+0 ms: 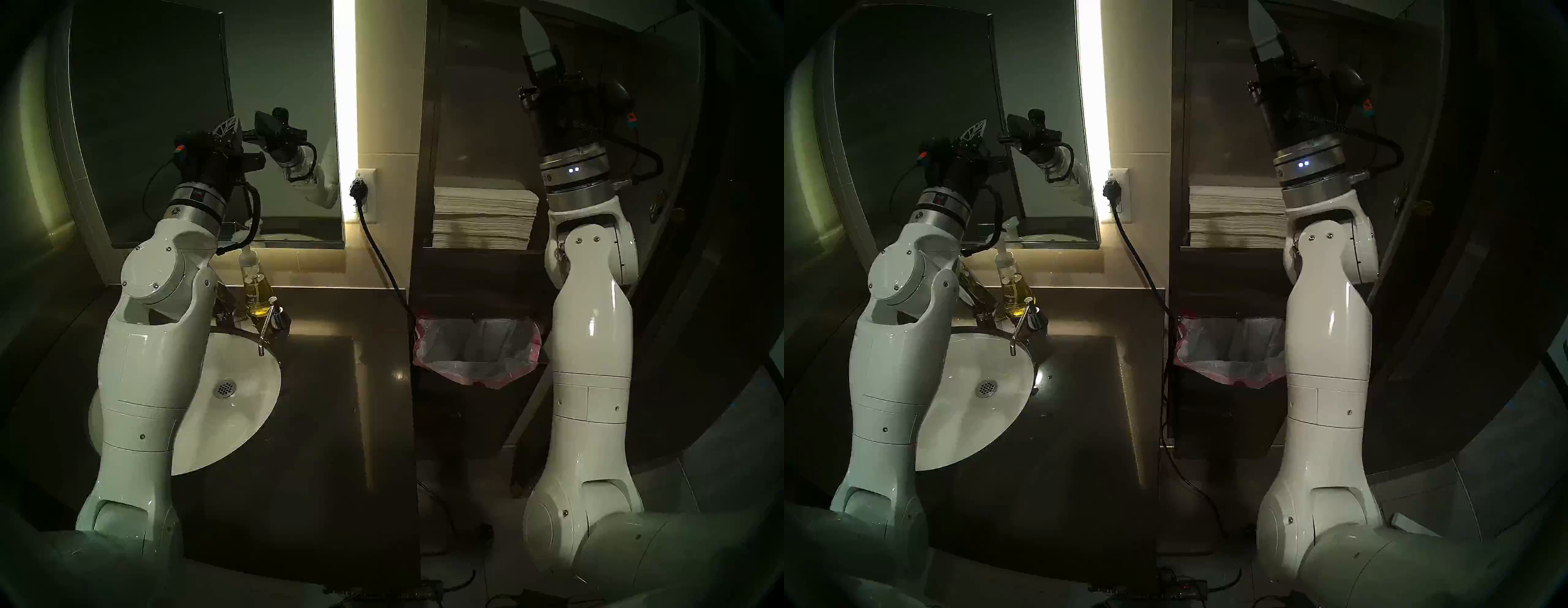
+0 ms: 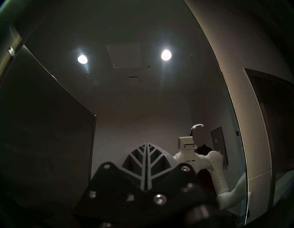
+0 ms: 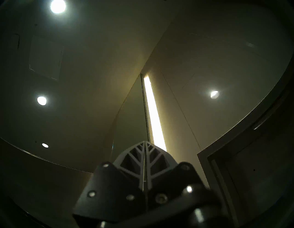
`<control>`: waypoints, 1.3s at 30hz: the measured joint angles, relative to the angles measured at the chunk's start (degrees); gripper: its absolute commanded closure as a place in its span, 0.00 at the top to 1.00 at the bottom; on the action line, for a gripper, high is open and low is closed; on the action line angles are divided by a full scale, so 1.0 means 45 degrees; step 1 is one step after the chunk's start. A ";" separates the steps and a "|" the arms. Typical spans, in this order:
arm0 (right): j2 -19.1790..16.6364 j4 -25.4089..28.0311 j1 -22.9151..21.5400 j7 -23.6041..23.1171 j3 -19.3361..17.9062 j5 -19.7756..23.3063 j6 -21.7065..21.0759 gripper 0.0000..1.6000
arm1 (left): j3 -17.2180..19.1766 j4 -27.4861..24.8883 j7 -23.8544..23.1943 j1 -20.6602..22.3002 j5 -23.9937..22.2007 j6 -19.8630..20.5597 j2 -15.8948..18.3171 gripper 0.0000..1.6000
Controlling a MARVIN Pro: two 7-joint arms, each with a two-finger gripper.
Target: Twist key and open towel dispenser
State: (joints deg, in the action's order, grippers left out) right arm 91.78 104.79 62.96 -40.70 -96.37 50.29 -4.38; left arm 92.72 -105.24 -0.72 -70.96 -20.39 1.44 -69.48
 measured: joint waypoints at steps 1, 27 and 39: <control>-0.0006 0.0008 0.0008 0.0005 -0.0006 0.0006 -0.0018 0.00 | -0.0003 0.0000 -0.0002 0.0003 -0.0003 -0.0001 -0.0003 0.00; 0.0131 -0.0404 -0.0126 -0.0578 0.1181 0.0199 -0.0530 0.00 | 0.0336 -0.0395 0.0272 -0.0257 -0.0052 -0.0006 0.0033 0.00; 0.0307 -0.0322 0.0066 -0.0749 0.1950 0.0090 -0.0721 0.00 | 0.0509 -0.0409 0.0358 -0.0370 -0.0072 -0.0006 0.0103 0.00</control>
State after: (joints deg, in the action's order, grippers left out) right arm 93.17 103.34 63.25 -44.07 -87.60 50.69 -7.62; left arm 95.01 -107.09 0.89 -72.63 -20.72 1.41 -69.01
